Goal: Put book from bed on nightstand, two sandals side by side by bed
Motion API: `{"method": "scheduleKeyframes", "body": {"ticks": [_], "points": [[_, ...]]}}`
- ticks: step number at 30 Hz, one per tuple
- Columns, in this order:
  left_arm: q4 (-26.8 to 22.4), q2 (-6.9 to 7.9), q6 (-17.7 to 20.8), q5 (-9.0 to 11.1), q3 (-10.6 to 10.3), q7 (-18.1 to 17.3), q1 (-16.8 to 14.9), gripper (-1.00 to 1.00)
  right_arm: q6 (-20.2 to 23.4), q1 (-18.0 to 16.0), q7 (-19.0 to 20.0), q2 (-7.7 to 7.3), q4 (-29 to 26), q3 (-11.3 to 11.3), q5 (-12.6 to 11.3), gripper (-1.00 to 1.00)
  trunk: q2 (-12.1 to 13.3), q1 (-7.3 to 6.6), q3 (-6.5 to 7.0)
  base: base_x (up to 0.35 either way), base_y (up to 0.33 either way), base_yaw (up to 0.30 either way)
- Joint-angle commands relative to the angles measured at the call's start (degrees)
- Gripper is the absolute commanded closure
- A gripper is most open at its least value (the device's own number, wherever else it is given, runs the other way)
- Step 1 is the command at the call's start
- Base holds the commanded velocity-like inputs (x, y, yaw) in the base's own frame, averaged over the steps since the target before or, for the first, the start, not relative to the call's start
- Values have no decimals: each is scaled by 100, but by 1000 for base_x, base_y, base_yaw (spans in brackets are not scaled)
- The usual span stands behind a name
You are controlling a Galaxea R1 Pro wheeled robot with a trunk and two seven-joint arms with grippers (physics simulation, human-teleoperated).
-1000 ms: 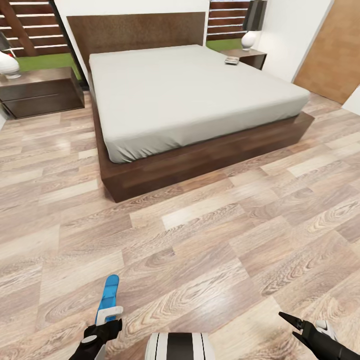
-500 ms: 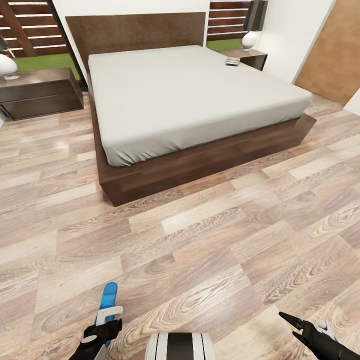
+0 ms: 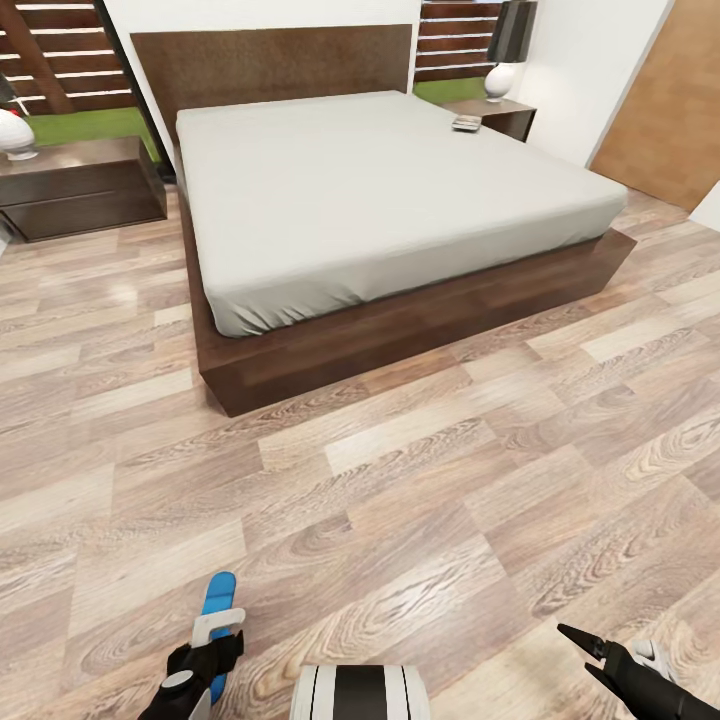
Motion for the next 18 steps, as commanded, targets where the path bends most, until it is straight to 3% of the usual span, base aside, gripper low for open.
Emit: {"method": "scheduleKeyframes", "body": {"ticks": [1,14,18], "points": [[-10,0,-7,39,-4,16,1,-100,42,-3,3,2,0,-10,-25,-100,-1,-1,-4,2,1,0],[-10,77,-130,34,-11,168,1,-100,42,0,3,0,0,-11,-25,-100,-1,-1,-4,0,0,0],[-10,79,-131,34,-10,172,1,-100,42,0,3,0,0,-8,-25,-100,-7,9,-92,0,0,0]]}}
